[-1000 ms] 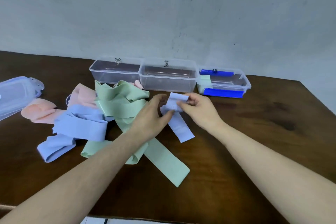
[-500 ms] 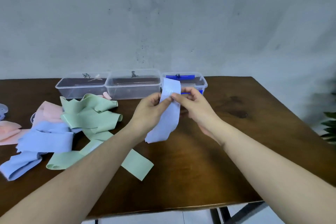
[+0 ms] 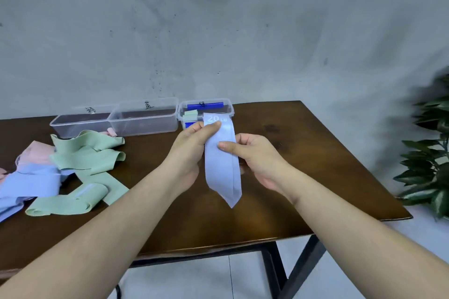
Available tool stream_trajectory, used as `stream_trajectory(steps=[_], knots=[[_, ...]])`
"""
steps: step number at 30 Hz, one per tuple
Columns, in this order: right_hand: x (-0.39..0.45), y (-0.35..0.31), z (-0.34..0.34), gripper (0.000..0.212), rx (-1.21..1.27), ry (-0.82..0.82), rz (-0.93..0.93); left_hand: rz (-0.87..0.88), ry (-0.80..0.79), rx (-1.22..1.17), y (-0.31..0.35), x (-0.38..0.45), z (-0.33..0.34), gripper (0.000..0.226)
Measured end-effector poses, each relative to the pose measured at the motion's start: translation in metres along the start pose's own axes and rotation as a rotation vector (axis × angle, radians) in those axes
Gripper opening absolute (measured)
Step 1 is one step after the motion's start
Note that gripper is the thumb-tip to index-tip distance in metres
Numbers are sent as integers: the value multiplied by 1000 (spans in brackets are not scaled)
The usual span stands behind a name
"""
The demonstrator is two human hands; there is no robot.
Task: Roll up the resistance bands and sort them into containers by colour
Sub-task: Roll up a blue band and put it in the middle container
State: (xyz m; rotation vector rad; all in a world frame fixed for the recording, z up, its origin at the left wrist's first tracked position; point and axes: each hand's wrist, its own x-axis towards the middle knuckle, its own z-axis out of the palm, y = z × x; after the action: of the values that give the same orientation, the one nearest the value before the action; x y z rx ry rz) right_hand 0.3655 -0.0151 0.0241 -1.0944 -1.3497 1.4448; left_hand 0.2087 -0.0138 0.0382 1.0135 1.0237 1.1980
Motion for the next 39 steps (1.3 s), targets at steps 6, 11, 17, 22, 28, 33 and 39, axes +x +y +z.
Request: stream_trajectory(steps=[6,11,17,22,28,33,39], knots=[[-33,2,-24,22,61,-70,36,-59,-137,-181,-8,-24,43,38],[-43,12,-39,26,10,-82,47,-16,-44,-240,-21,-30,57,41],[-40,27,-36,21,-161,-77,76,-197,83,-283,-38,-17,48,41],[-25,49,-29,23,-248,-135,216,-213,106,-292,-46,17,24,34],[19,66,-15,22,-332,-46,278,-224,163,-161,-56,91,-11,28],[64,81,-1,19,-498,34,313,-193,174,48,-64,146,-37,10],[103,90,4,24,-952,106,288,-174,187,481,-77,190,-59,8]])
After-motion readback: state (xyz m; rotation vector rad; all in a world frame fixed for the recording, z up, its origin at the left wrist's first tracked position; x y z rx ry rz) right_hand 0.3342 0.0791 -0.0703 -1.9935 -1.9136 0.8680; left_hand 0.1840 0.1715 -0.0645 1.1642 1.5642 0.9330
